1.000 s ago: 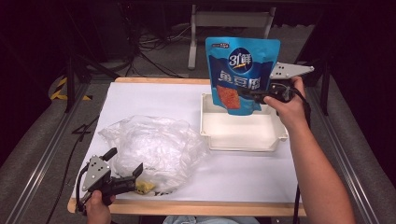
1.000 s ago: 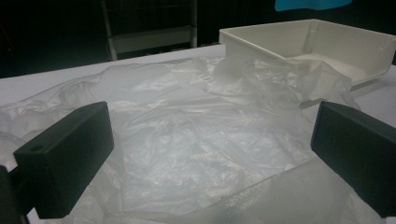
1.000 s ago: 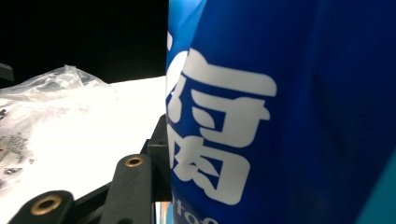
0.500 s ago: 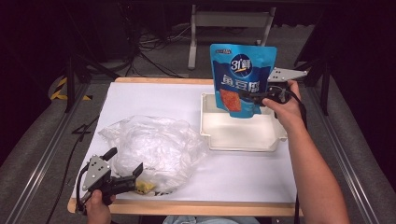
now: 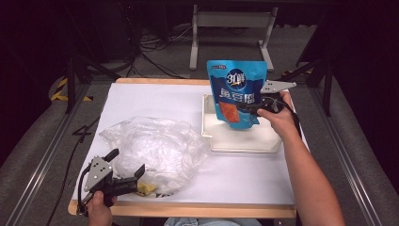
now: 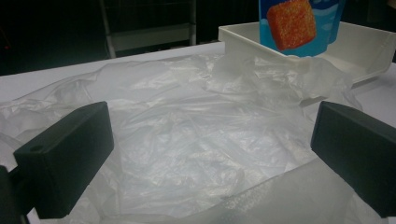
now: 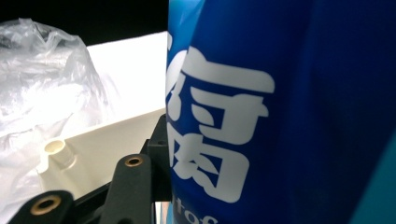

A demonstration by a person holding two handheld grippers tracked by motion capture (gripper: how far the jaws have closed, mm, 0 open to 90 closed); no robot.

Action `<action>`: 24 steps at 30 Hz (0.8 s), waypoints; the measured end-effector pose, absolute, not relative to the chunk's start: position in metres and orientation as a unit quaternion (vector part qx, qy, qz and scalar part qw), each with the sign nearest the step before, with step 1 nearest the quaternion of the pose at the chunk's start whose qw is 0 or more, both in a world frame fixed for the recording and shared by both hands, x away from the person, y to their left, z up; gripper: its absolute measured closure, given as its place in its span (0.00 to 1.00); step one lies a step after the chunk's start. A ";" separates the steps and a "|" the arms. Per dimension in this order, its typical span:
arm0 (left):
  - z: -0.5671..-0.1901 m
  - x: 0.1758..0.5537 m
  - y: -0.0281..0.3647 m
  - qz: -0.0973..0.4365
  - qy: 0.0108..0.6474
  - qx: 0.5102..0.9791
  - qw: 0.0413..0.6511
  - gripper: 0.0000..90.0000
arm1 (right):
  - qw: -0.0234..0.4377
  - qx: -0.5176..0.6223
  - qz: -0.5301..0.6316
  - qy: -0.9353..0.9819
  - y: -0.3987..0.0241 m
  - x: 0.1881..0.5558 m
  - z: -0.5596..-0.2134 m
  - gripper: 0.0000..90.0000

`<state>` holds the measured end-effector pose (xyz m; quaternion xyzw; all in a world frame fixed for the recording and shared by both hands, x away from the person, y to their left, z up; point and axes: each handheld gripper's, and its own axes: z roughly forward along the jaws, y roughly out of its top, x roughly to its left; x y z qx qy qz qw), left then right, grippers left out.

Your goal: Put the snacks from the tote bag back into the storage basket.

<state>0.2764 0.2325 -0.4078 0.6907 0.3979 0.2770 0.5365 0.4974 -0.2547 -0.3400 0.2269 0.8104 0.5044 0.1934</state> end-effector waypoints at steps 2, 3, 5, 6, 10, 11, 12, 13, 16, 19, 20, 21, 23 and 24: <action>-0.408 0.276 0.232 0.277 0.399 0.691 0.536 0.00 | 0.192 0.228 0.499 0.814 -0.254 0.498 -0.343 0.62; -0.408 0.276 0.232 0.277 0.399 0.690 0.536 0.00 | 0.191 0.227 0.498 0.815 -0.254 0.498 -0.346 0.62; -0.408 0.276 0.232 0.276 0.399 0.692 0.535 0.00 | 0.189 0.228 0.499 0.815 -0.254 0.498 -0.349 0.61; -0.408 0.277 0.232 0.276 0.399 0.691 0.536 0.00 | 0.187 0.228 0.499 0.815 -0.253 0.498 -0.351 0.61; -0.408 0.277 0.231 0.276 0.398 0.690 0.537 0.00 | 0.185 0.229 0.501 0.814 -0.253 0.498 -0.356 0.61; -0.408 0.277 0.231 0.277 0.398 0.691 0.536 0.00 | 0.182 0.230 0.502 0.813 -0.254 0.498 -0.357 0.61; -0.408 0.277 0.231 0.277 0.398 0.691 0.536 0.00 | 0.183 0.229 0.504 0.813 -0.255 0.498 -0.358 0.60; -0.408 0.277 0.231 0.277 0.398 0.691 0.536 0.00 | 0.183 0.229 0.504 0.813 -0.255 0.498 -0.358 0.60; -0.408 0.277 0.231 0.276 0.397 0.691 0.537 0.00 | 0.172 0.225 0.506 0.815 -0.259 0.500 -0.359 0.58; -0.408 0.277 0.230 0.277 0.397 0.691 0.537 0.00 | 0.169 0.225 0.510 0.813 -0.263 0.502 -0.361 0.57; -0.408 0.277 0.230 0.277 0.398 0.690 0.537 0.00 | 0.171 0.224 0.505 0.816 -0.264 0.502 -0.361 0.56; -0.408 0.277 0.230 0.278 0.397 0.691 0.537 0.00 | 0.175 0.223 0.492 0.823 -0.264 0.502 -0.361 0.54; -0.408 0.277 0.230 0.278 0.397 0.691 0.537 0.00 | 0.175 0.227 0.483 0.827 -0.268 0.503 -0.362 0.54; -0.408 0.277 0.230 0.277 0.397 0.691 0.537 0.00 | 0.174 0.230 0.482 0.828 -0.271 0.504 -0.362 0.53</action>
